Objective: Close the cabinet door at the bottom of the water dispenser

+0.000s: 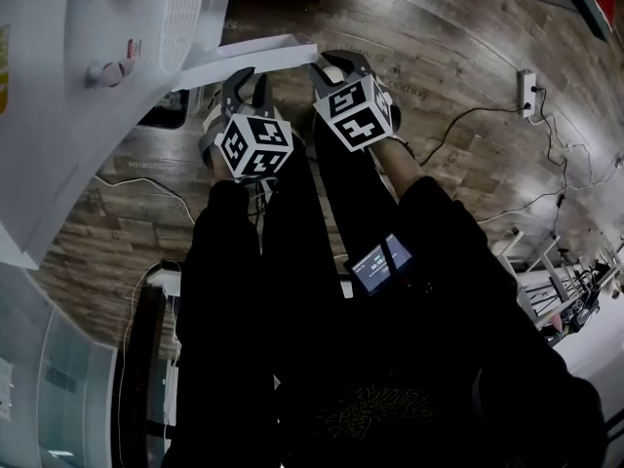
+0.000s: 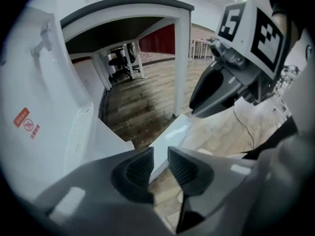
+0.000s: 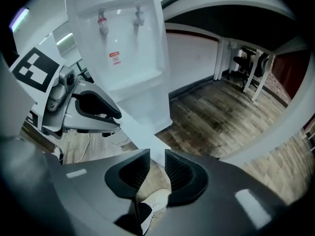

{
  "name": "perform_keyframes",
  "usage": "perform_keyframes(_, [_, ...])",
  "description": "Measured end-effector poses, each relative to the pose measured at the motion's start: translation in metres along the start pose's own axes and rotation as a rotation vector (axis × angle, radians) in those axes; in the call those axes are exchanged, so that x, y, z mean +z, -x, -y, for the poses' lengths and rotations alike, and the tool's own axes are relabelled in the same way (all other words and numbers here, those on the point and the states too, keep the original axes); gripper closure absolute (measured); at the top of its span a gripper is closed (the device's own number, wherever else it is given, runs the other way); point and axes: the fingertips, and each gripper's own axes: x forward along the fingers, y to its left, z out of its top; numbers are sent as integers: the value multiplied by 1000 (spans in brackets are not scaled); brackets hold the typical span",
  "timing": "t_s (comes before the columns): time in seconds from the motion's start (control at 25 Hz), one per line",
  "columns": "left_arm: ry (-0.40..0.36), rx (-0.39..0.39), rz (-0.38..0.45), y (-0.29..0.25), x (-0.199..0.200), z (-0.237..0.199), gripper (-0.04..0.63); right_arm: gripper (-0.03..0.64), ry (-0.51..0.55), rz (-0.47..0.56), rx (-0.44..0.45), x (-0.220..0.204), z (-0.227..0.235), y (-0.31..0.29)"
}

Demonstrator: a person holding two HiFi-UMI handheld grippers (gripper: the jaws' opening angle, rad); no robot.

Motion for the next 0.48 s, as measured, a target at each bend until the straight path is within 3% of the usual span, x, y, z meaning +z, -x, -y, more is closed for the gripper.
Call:
perform_keyframes(0.2, [-63,-21,0,-11,2,9,483,523,11,-62,11,-15,0,-15])
perform_keyframes(0.48, [-124,-57,-41,-25,-5,20,453,518,161,-130,-7,-33,-4,-30])
